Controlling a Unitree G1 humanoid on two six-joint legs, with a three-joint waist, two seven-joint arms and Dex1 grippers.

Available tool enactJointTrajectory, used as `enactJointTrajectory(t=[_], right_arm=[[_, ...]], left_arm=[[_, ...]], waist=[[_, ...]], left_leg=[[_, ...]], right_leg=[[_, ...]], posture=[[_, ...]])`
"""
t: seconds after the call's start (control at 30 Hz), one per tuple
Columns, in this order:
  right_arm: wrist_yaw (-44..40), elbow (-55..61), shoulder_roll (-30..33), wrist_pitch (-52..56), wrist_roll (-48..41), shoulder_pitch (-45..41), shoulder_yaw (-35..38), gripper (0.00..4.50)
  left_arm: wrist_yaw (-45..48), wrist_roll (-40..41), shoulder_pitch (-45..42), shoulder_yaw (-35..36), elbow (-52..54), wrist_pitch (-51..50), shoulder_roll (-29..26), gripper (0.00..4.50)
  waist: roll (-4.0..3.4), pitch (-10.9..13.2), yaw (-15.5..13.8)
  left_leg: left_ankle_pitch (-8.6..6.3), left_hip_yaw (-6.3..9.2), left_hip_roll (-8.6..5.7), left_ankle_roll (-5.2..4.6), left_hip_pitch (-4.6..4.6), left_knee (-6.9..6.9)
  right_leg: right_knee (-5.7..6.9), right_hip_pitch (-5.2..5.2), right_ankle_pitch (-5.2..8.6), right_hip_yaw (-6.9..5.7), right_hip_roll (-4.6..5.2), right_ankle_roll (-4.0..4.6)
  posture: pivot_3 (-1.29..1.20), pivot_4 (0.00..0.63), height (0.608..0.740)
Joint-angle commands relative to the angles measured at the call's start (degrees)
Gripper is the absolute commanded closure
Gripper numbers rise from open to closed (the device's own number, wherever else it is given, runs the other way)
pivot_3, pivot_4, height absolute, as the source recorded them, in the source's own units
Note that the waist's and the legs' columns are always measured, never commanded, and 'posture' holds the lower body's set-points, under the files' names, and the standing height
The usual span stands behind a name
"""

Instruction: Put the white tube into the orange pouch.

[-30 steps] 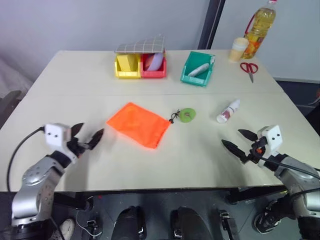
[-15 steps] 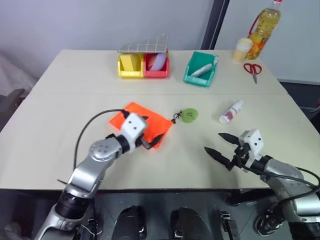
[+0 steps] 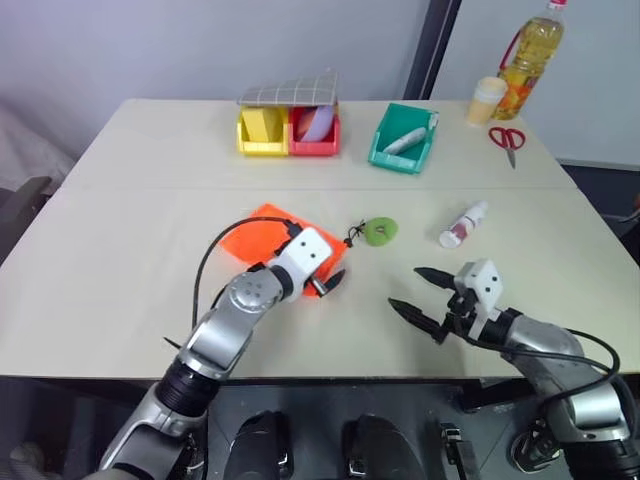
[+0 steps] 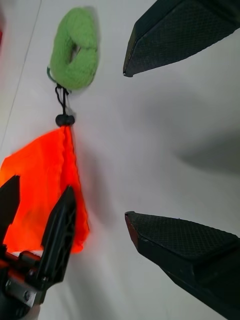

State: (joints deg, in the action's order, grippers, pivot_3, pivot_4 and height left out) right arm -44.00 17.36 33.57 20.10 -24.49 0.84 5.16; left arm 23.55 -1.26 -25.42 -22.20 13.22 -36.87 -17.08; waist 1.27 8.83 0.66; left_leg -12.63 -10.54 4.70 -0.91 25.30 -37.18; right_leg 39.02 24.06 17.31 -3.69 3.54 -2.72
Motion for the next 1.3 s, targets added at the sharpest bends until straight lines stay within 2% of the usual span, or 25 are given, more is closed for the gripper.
enactJointTrajectory(t=[0.03,0.33,0.43,0.57,0.63,0.67,0.9,1.17,1.3], right_arm=[[0.5,3.0,-0.3,0.6,-0.9,-0.6,0.1,0.02],[0.9,4.0,-0.5,1.4,-1.1,-0.7,-0.6,0.02],[0.7,3.7,-0.7,0.9,-0.9,-0.4,-0.7,0.0],[1.1,4.1,-0.9,1.0,-0.8,-0.7,-1.0,0.0],[1.5,4.4,-1.2,1.3,-1.1,-1.2,-0.8,0.0],[1.8,4.6,-1.4,1.6,-1.6,-1.6,-0.5,0.0],[2.8,6.2,-1.1,3.1,-3.0,-2.4,0.4,0.0],[3.0,5.6,-1.5,2.6,-2.6,-3.2,0.3,0.0],[8.0,3.4,-4.1,3.4,-3.0,-6.2,2.9,0.0]], left_arm=[[-1.1,-2.7,-1.1,-1.0,1.8,-3.1,0.2,0.0],[-2.9,-7.6,-2.1,-2.3,2.1,-7.8,0.8,0.0],[-3.0,-8.4,-2.3,-1.8,2.5,-7.2,0.7,0.86],[-3.0,-8.9,-2.2,-1.3,2.5,-6.9,0.6,2.85],[-3.1,-9.2,-2.1,-1.0,2.3,-6.7,0.6,4.09],[-3.3,-9.3,-2.1,-0.8,2.2,-6.5,0.5,4.42],[-3.8,-9.9,-0.9,2.4,2.3,-3.4,-2.5,4.47],[3.1,-1.7,4.1,12.7,5.1,7.1,-7.2,4.47],[7.3,2.8,7.3,16.8,6.8,9.4,-10.1,4.47]], waist=[[0.0,0.0,0.0],[0.0,0.0,0.0],[0.0,0.0,0.0],[0.0,0.0,0.0],[0.0,0.0,0.0],[0.0,0.0,0.0],[0.0,0.0,0.1],[0.0,0.0,0.1],[-0.01,0.0,0.2]], left_leg=[[0.0,0.0,0.0,0.0,0.0,0.0],[0.0,0.01,0.0,0.0,0.0,-0.01],[0.0,0.01,0.0,0.0,0.0,-0.01],[0.0,0.01,0.0,0.0,0.0,-0.01],[0.0,0.01,0.0,0.0,0.0,-0.01],[0.0,0.01,0.0,0.0,0.0,-0.01],[0.0,0.02,0.0,0.0,0.0,-0.01],[0.01,0.01,0.01,0.0,0.0,-0.03],[0.0,0.01,0.01,0.0,-0.01,-0.03]], right_leg=[[0.0,0.0,0.0,0.0,0.0,0.0],[0.0,0.0,0.0,0.0,0.0,0.0],[0.0,-0.01,0.0,0.0,0.0,0.0],[0.0,0.0,0.0,0.0,0.0,0.0],[0.0,-0.01,0.0,0.0,0.0,0.0],[0.0,-0.01,0.0,0.0,0.0,0.0],[0.02,-0.01,0.0,0.0,0.0,0.0],[0.02,-0.02,-0.01,-0.01,0.0,-0.01],[0.03,-0.02,-0.01,-0.01,0.0,0.0]], posture=[[0.0,0.15,0.74],[0.0,0.15,0.74],[0.0,0.15,0.74],[0.0,0.15,0.74],[0.0,0.15,0.74],[0.0,0.15,0.74],[0.0,0.15,0.74],[0.0,0.15,0.74],[0.0,0.15,0.74]])
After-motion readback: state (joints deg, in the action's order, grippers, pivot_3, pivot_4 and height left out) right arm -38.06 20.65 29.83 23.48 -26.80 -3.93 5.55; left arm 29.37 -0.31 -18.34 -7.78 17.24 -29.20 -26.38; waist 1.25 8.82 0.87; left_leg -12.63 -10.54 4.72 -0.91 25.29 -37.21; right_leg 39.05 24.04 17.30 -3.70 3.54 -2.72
